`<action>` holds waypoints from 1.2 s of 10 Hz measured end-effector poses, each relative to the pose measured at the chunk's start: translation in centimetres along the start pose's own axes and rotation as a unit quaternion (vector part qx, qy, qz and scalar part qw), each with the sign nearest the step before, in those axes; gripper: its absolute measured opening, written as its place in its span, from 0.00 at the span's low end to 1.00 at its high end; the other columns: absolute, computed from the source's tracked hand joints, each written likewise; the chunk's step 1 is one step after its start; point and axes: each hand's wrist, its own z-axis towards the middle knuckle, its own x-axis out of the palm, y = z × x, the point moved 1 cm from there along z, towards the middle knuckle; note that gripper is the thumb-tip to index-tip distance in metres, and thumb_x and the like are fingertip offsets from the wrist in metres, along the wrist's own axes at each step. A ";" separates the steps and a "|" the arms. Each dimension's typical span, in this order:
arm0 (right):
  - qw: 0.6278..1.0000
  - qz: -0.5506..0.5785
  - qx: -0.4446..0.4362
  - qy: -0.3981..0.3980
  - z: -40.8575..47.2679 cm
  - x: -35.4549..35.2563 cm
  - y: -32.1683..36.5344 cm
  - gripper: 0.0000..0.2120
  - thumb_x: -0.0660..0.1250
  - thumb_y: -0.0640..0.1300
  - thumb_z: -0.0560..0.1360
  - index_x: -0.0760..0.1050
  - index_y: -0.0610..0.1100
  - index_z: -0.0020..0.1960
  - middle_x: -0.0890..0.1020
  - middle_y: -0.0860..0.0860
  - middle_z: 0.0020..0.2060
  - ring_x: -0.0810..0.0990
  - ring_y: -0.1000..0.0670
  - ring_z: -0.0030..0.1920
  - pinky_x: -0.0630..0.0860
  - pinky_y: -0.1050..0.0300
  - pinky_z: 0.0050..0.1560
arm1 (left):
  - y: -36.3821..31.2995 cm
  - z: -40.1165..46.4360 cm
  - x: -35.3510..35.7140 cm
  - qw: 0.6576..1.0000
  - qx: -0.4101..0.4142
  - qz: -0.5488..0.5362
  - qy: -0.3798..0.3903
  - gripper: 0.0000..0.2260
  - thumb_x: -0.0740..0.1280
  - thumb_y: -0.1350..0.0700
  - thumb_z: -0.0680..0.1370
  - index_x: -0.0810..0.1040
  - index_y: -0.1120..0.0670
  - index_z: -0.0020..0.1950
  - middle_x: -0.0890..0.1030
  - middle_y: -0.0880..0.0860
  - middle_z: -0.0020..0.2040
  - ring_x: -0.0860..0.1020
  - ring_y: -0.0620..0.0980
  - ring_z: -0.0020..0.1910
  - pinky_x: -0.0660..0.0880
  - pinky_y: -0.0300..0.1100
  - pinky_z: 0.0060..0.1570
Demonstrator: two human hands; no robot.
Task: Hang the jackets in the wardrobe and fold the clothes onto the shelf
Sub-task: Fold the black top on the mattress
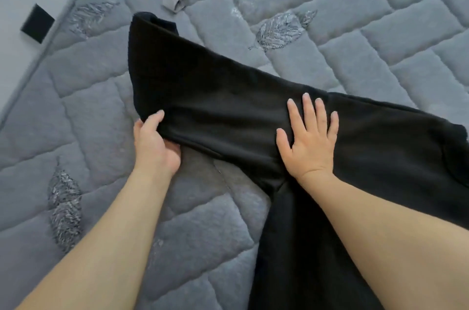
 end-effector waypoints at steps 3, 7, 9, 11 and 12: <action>1.000 -0.018 0.004 -0.001 0.2 -0.1 -0.1 0.32 0.53 0.57 0.76 0.59 0.50 0.78 0.57 0.46 0.78 0.52 0.41 0.78 0.46 0.36 0.76 | -8.6 2.4 6.6 0.993 -0.047 -0.072 0.083 0.20 0.60 0.44 0.82 0.80 0.56 0.63 0.82 0.60 0.60 0.80 0.61 0.60 0.72 0.61 0.64; 1.000 -0.021 0.007 -0.018 0.2 0.1 0.0 0.31 0.52 0.56 0.76 0.57 0.50 0.78 0.57 0.46 0.78 0.52 0.41 0.78 0.46 0.36 0.76 | -4.0 -1.5 3.1 0.759 0.382 0.526 -0.037 0.28 0.64 0.60 0.74 0.66 0.59 0.74 0.66 0.62 0.72 0.65 0.61 0.71 0.63 0.55 0.70; 1.000 -0.009 -0.002 -0.019 0.2 0.1 0.0 0.30 0.51 0.54 0.78 0.57 0.49 0.79 0.56 0.45 0.79 0.52 0.41 0.78 0.45 0.35 0.75 | 6.6 -4.4 0.0 0.439 0.230 0.846 0.199 0.38 0.45 0.28 0.76 0.30 0.42 0.77 0.28 0.49 0.77 0.25 0.53 0.74 0.26 0.66 0.67; 0.999 -0.005 -0.010 -0.035 0.4 0.7 -0.4 0.29 0.51 0.54 0.79 0.57 0.50 0.79 0.57 0.46 0.78 0.53 0.42 0.78 0.45 0.36 0.76 | 7.2 -3.0 -0.3 0.406 0.228 0.861 0.206 0.56 0.44 0.13 0.58 0.23 0.40 0.73 0.18 0.46 0.71 0.19 0.52 0.70 0.16 0.63 0.59; 0.999 0.002 -0.010 -0.047 0.2 0.7 -0.3 0.28 0.51 0.54 0.79 0.58 0.50 0.78 0.58 0.46 0.78 0.54 0.43 0.78 0.46 0.36 0.76 | 7.2 -2.5 -0.2 0.412 0.219 0.861 0.203 0.55 0.44 0.13 0.56 0.21 0.37 0.71 0.17 0.43 0.69 0.17 0.50 0.68 0.17 0.63 0.58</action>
